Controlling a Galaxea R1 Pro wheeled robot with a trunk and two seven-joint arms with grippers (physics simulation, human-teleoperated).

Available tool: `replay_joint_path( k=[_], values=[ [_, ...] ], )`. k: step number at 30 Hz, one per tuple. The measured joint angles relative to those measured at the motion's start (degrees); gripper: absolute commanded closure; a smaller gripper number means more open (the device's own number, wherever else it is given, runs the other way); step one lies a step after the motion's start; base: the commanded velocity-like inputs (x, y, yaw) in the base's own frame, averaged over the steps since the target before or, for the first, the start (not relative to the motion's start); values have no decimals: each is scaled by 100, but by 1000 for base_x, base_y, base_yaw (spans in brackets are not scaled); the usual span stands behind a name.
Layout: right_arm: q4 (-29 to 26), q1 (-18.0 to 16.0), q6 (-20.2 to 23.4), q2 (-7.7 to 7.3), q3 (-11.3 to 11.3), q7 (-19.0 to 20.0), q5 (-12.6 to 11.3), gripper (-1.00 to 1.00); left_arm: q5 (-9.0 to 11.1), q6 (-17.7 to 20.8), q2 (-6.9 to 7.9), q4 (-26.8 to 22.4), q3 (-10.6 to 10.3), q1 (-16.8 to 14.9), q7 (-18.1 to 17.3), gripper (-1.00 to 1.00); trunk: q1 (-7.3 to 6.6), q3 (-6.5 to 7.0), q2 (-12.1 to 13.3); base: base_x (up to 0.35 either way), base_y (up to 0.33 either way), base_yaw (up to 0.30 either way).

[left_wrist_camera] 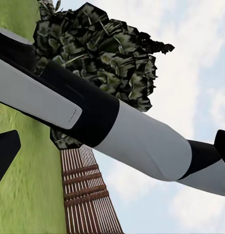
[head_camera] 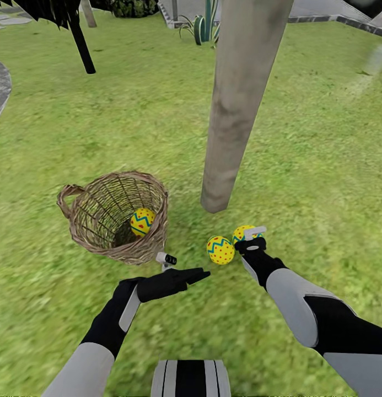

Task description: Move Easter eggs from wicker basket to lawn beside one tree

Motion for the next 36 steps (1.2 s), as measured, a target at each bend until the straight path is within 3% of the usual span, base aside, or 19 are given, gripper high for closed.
replay_joint_path(
  k=[10, 25, 27, 36],
  values=[
    [-47, 2, 38, -15, -30, -36, -15, 100, 1, 0, 0, 17, 0, 0, -1, -100, 26, -222, -13, 0, 0, 0],
    [-22, 0, 62, -14, -34, -44, -23, 100, 19, -11, 2, 43, 9, 5, -10, -100, 25, -222, -14, 8, -30, 0],
    [-17, 1, 61, 0, -26, -40, -19, 100, 204, -17, 8, 41, 3, 16, -8, -100, 25, -222, -14, 0, 0, 0],
    [-47, -2, 63, 19, -26, -36, -17, 100, 244, -9, 18, 46, 6, 18, -6, -100, 49, -421, -26, 0, 0, 0]
  ],
)
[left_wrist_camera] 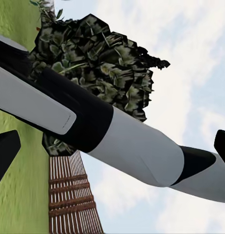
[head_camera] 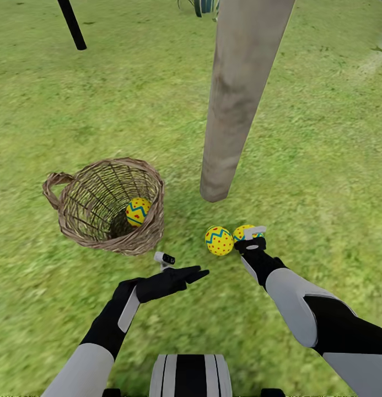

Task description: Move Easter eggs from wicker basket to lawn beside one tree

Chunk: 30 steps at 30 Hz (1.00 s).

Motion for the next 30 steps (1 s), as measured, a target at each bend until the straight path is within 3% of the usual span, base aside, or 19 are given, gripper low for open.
replay_joint_path(
  k=[11, 12, 14, 17, 30],
  values=[
    [-332, -4, 6, -17, 15, -12, 107, 100, 1, 1, 2, 0, 0, 0, 0, -100, 24, -222, -14, 0, 0, 0],
    [-332, -4, 6, -18, 15, -11, 105, -100, 2, 0, 1, 5, 3, 0, 0, -100, 23, -222, -14, 0, 0, 0],
    [-30, -2, 7, -33, -23, -115, 97, -100, 8, 1, 8, 6, 4, 0, 0, -100, 24, -222, -14, 0, 0, 0],
    [-16, -1, -1, -22, 1, 46, 10, -100, 8, 0, 17, 7, 3, -1, 0, -100, 25, -222, -14, 0, 0, 0],
    [-16, -2, 0, -18, 3, 55, 12, -100, 2, 9, 17, -18, 3, 0, 0, -100, -9, 65, 3, 0, 0, 0]
  ],
)
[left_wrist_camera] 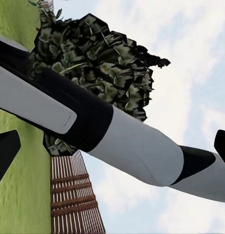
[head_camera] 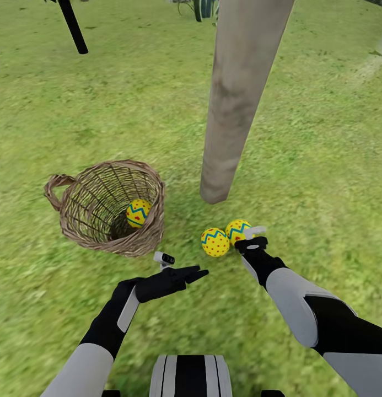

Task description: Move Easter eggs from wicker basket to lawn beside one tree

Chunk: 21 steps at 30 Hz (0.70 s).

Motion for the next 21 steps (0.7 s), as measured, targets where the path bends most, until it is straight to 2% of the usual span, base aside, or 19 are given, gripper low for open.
replay_joint_path(
  k=[8, 9, 12, 14, 16, 21],
  values=[
    [-1, 1, 13, 19, 3, -21, -3, -100, 1, 48, 11, -62, 6, -1, -17, -100, -21, 177, 11, 0, 0, 0],
    [0, 1, 69, 16, 1, -14, -5, -100, 1, 62, 18, -63, 12, -1, -17, -100, -23, 200, 12, 0, 0, 0],
    [-8, 3, 774, -16, -9, 101, -30, -100, 2, 165, 41, -187, 12, -21, -18, -100, -31, 266, 16, 0, 0, 0],
    [-9, 1, 1091, -24, -15, 541, -36, -100, -2, 268, 52, -414, 21, -27, -17, -100, -36, 310, 19, -82, 42, 0],
    [-9, 6, 1127, -29, -14, 734, -33, -100, -2, 281, 96, -438, 33, -27, -17, -100, -39, 355, 22, -265, 142, 0],
    [-17, 3, 1139, -44, -51, 766, -40, -100, -20, 281, 137, -442, 36, -27, -11, -100, -51, 465, 28, -303, 166, 0]
  ],
)
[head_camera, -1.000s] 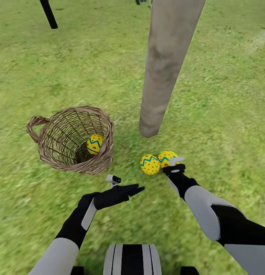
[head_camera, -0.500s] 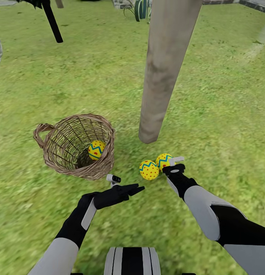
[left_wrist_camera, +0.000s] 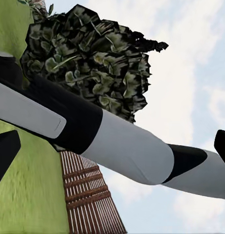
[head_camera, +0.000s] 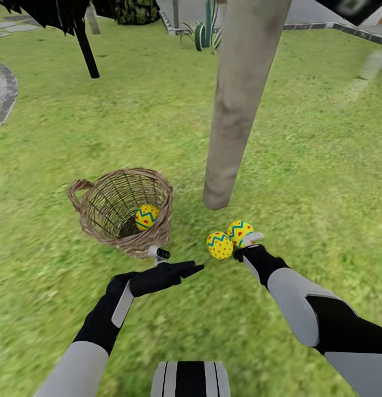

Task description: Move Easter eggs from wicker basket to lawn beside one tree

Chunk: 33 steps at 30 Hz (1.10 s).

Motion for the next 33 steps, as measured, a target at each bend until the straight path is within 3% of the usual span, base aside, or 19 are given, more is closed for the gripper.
replay_joint_path(
  k=[2, 4, 6, 7, 8, 9, 11, 13, 14, 16, 18, 20, 21, 23, 24, 26, 28, 32, 33],
  values=[
    [0, 1, 0, -15, -143, 0, 0, -100, -16, 0, 21, -4, 67, 0, 28, -100, -5, 44, 3, -176, 101, 0],
    [0, -1, 1, -12, -220, 6, 3, -100, -25, -5, 53, -41, 169, 0, 565, -100, -9, 67, 5, -22, 13, 0],
    [-41, -2, 145, -24, -227, 11, 1, -100, 17, 8, 364, -285, 443, 45, 1060, -100, -11, 68, 4, -3, 2, 0],
    [-127, -3, 337, -25, -227, 51, 3, -100, 3, 16, 424, -442, 564, 83, 1118, -100, -11, 68, 4, 0, 0, 0],
    [-291, -4, 639, -27, -228, 248, 7, -100, -11, 30, 489, -721, 677, 137, 1209, -100, -11, 68, 4, 0, 0, 0],
    [-500, -4, 1083, -42, -230, 808, 18, -100, -34, 282, 691, -1131, 845, 186, 1469, -100, -11, 68, 4, 0, 0, 0],
    [-656, -3, 1552, -85, -242, 1474, 4, -100, -13, 735, 1001, -1695, 925, 204, 1732, -100, -11, 68, 4, 0, 0, 0],
    [-755, -1, 1872, -178, -234, 2286, 12, -100, 19, 874, 1468, -2132, 924, 205, 1794, -100, -11, 68, 4, 0, 0, 0],
    [-814, -3, 1908, -220, -224, 2614, 16, -100, 29, 894, 1655, -2179, 922, 203, 1791, -100, -11, 68, 4, 0, 0, 0],
    [-1038, -3, 1957, -375, -214, 3124, 18, -100, 41, 902, 1886, -2215, 919, 203, 1758, -100, -11, 68, 4, 0, 0, 0],
    [-1420, 6, 2228, -570, -208, 3795, 18, -100, 43, 899, 1970, -2227, 932, 203, 1679, -100, -11, 68, 4, 0, 0, 0],
    [-1836, 34, 2400, -724, -210, 4714, 16, -100, 40, 890, 2046, -2228, 950, 203, 1647, -100, -11, 68, 4, 0, 0, 0],
    [-2141, 83, 2430, -758, -211, 5325, 30, -100, 44, 881, 2175, -2228, 955, 202, 1585, -100, -11, 68, 4, 0, 0, 0],
    [-3014, 326, 2499, -778, -217, 6243, 36, -100, 37, 855, 2378, -2215, 1041, 207, 1008, -100, -11, 68, 4, 0, 0, 0],
    [-3721, 515, 2826, -777, -223, 6695, 14, -100, 20, 837, 2413, -2204, 1172, 210, 566, -100, -12, 68, 4, 0, 0, 0],
    [-4956, 921, 3631, -743, -226, 7620, -1, -100, -5, 821, 2427, -2179, 1299, 216, 273, -100, -11, 68, 4, 0, 0, 0],
    [-5628, 1052, 3822, -723, -225, 8057, 15, -100, -9, 819, 2429, -2169, 1327, 219, 233, -100, -11, 68, 4, 0, 0, 76],
    [-6001, 1140, 3903, -691, -215, 8167, 8, -100, 27, 825, 2431, -2176, 1336, 222, 200, -100, -11, 68, 4, 0, 0, 233],
    [-6099, 1144, 3908, -611, -218, 8167, 4, -100, 31, 826, 2431, -2180, 1332, 222, 195, -100, -11, 68, 4, 0, 0, 283]
  ],
)
